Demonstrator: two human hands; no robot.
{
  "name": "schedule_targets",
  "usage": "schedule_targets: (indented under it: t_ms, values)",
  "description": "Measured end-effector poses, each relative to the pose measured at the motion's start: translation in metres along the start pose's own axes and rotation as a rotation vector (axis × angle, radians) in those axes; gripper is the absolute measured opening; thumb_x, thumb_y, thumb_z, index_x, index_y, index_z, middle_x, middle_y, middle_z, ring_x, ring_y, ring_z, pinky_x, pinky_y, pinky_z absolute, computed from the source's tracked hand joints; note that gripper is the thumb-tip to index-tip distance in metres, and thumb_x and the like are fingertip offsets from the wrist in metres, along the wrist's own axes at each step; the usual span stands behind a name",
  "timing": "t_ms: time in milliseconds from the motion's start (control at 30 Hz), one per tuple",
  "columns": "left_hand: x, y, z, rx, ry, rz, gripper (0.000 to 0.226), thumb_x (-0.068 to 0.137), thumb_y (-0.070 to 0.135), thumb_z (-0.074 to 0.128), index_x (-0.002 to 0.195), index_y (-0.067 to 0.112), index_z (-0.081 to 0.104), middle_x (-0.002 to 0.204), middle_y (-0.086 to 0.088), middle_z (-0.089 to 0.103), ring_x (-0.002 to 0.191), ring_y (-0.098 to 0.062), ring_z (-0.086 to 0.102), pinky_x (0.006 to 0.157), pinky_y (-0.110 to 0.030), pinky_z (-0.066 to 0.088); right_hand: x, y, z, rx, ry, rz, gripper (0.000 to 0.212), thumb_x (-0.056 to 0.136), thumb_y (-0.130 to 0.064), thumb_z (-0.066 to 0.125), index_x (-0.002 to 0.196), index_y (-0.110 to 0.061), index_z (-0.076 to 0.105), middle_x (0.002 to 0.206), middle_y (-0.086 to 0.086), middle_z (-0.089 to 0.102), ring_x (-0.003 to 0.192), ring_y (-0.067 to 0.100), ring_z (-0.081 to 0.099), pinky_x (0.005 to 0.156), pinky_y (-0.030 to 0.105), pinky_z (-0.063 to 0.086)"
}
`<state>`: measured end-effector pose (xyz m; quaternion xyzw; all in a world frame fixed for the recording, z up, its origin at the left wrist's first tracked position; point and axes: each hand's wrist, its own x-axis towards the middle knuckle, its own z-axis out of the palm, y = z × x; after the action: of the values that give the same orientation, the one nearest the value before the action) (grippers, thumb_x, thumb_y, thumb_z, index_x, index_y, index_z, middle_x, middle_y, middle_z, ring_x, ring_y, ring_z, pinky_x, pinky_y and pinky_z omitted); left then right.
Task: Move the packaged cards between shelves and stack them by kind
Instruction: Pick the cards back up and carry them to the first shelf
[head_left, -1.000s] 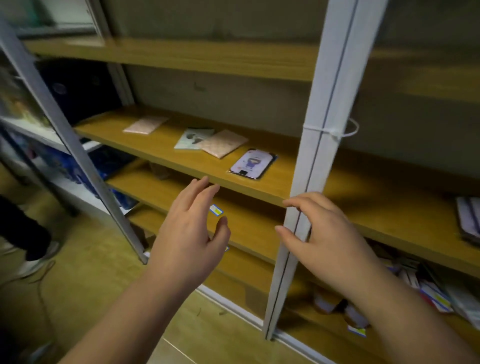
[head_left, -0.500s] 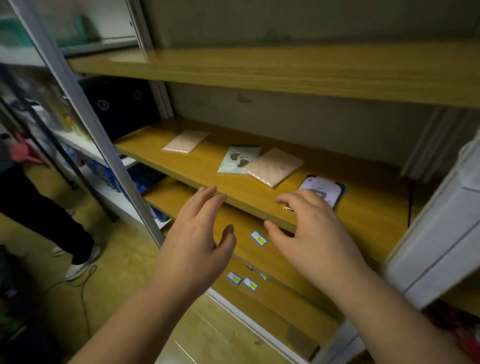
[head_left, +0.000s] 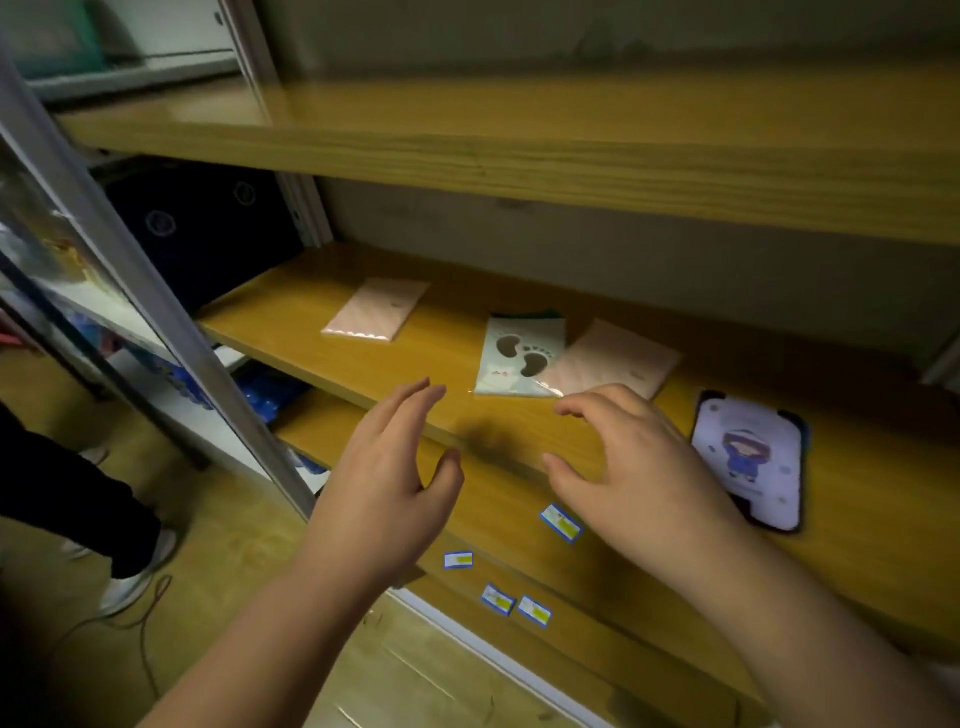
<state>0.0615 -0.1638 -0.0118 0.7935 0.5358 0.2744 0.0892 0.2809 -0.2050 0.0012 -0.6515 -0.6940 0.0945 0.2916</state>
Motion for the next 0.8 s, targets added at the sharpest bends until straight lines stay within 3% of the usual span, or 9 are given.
schedule_targets:
  t_ms: [233,400,567,700,800]
  values:
    - [0.076,-0.081,-0.009,-0.115,-0.059,0.051,0.069,0.093,0.064,0.046,0.153,0.039,0.022,0.156,0.012,0.037,0.136,-0.010,0.040,0.102,-0.028,0.036,0.042,-0.030,0.038,-0.072,0.054,0.127,0.044,0.088,-0.048,0.062,0.130,-0.035,0.056,0.122,-0.019,0.052,0.113,0.001,0.045,0.092,0.020,0.035]
    - [0.128,-0.126,-0.001,-0.049,-0.078,0.126,0.067,0.095,0.061,0.043,0.152,0.029,0.034,0.157,0.005,0.039,0.143,-0.011,0.031,0.107,-0.026,0.027,0.069,-0.052,0.066,-0.088,0.095,0.183,0.043,0.088,-0.044,0.066,0.128,-0.032,0.059,0.121,-0.015,0.055,0.115,0.006,0.048,0.091,0.022,0.040]
    - [0.183,-0.158,0.009,0.147,-0.131,0.030,0.068,0.094,0.064,0.035,0.146,0.021,0.044,0.152,-0.007,0.046,0.135,-0.028,0.044,0.109,-0.045,0.040,0.079,-0.070,0.083,-0.103,0.123,0.206,0.042,0.087,-0.046,0.063,0.127,-0.033,0.059,0.119,-0.018,0.054,0.114,0.003,0.047,0.091,0.023,0.039]
    - [0.218,-0.176,0.015,0.431,-0.426,-0.231,0.096,0.085,0.085,0.022,0.158,0.023,0.014,0.162,-0.025,0.022,0.144,-0.045,0.027,0.113,-0.052,0.031,0.079,-0.076,0.092,-0.118,0.133,0.220,0.041,0.087,-0.047,0.063,0.126,-0.035,0.059,0.117,-0.023,0.052,0.108,-0.006,0.041,0.089,0.013,0.032]
    - [0.229,-0.180,0.017,0.441,-0.535,-0.295,0.104,0.077,0.092,0.022,0.158,0.032,0.000,0.164,-0.028,0.013,0.147,-0.049,0.017,0.116,-0.054,0.024,0.079,-0.078,0.095,-0.131,0.125,0.223,0.043,0.087,-0.046,0.064,0.128,-0.035,0.057,0.117,-0.025,0.049,0.106,-0.012,0.036,0.086,0.005,0.028]
